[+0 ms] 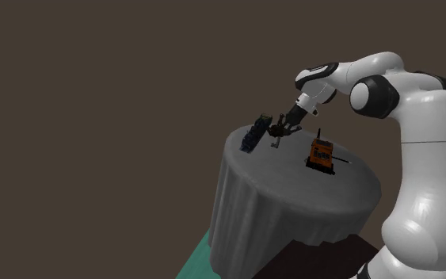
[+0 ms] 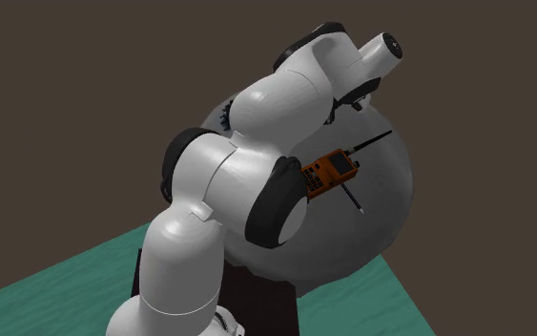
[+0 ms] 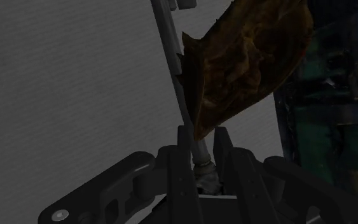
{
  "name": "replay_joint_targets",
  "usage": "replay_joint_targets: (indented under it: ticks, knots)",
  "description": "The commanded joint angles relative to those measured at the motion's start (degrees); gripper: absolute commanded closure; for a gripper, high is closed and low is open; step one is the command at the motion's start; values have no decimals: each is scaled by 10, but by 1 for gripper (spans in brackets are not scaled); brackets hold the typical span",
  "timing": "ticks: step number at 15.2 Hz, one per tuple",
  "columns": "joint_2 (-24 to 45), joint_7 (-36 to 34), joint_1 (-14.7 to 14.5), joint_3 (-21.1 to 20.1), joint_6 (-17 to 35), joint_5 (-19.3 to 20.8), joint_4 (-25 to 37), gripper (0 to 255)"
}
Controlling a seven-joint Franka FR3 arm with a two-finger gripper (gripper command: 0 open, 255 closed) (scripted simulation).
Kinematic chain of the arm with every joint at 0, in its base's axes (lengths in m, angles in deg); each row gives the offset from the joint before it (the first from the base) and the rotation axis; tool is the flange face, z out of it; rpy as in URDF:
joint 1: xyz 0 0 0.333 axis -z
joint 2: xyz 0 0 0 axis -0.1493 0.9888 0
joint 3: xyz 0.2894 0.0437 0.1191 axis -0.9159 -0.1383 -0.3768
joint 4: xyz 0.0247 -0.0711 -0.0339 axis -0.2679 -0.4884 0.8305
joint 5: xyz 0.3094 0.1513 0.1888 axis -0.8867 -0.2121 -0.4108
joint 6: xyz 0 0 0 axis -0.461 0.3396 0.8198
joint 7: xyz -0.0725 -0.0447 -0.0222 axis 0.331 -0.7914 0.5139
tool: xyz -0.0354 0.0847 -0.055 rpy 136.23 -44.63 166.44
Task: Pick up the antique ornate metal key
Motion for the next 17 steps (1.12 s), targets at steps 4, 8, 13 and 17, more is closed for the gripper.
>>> replay_joint_targets:
  ticks: [4,8,13,17]
  knots:
    - [-3,-3,-1,1,-4,2,-2,255]
    - [-13,-14,0,3,-25,7,13,255]
    - [-24,-29,1,5,-53,13,34,255]
    - [-30,-40,3,6,-76,17,54,255]
